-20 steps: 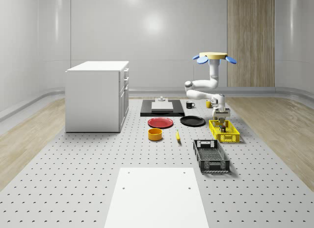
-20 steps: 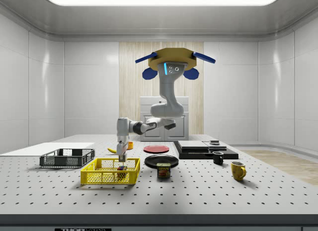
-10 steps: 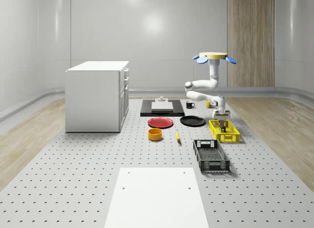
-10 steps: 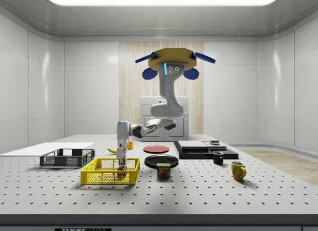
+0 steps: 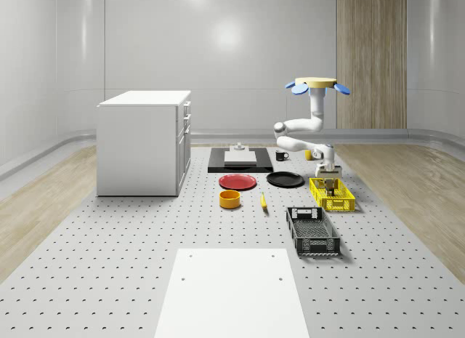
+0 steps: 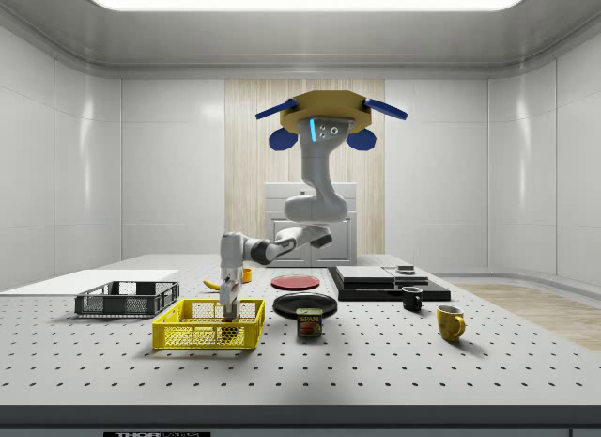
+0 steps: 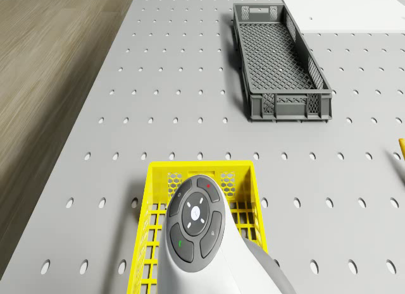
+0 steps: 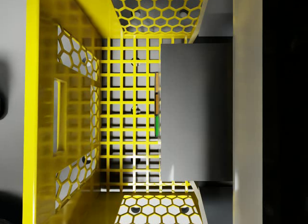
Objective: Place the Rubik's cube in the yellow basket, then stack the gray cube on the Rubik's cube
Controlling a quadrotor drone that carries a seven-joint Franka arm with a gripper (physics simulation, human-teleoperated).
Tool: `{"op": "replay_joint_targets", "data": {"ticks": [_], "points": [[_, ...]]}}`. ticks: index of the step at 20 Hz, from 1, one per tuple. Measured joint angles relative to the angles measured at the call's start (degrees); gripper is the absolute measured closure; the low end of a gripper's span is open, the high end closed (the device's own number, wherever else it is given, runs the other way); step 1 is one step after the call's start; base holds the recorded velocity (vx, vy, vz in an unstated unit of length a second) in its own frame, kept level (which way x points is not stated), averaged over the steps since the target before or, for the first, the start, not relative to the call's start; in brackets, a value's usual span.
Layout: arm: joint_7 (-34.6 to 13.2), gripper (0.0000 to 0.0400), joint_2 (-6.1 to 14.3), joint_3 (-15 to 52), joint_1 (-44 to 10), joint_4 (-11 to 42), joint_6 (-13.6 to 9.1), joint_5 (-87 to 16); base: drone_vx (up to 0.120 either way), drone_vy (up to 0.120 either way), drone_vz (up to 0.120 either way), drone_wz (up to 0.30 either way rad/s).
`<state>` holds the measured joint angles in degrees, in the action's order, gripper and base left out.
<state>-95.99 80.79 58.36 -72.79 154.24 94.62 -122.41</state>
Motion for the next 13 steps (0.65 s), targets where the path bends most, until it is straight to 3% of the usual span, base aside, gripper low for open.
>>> {"op": "replay_joint_targets", "data": {"ticks": [5, 13], "points": [[-0.05, 0.0031, -0.08, 1.41, 0.43, 0.93, -1.07, 1.21, 0.000, 0.000, 0.000, 0.000], [-0.16, 0.0005, -0.04, 3.77, 1.00, 2.26, -2.53, 3.34, 0.000, 0.000, 0.000, 0.000]]}}
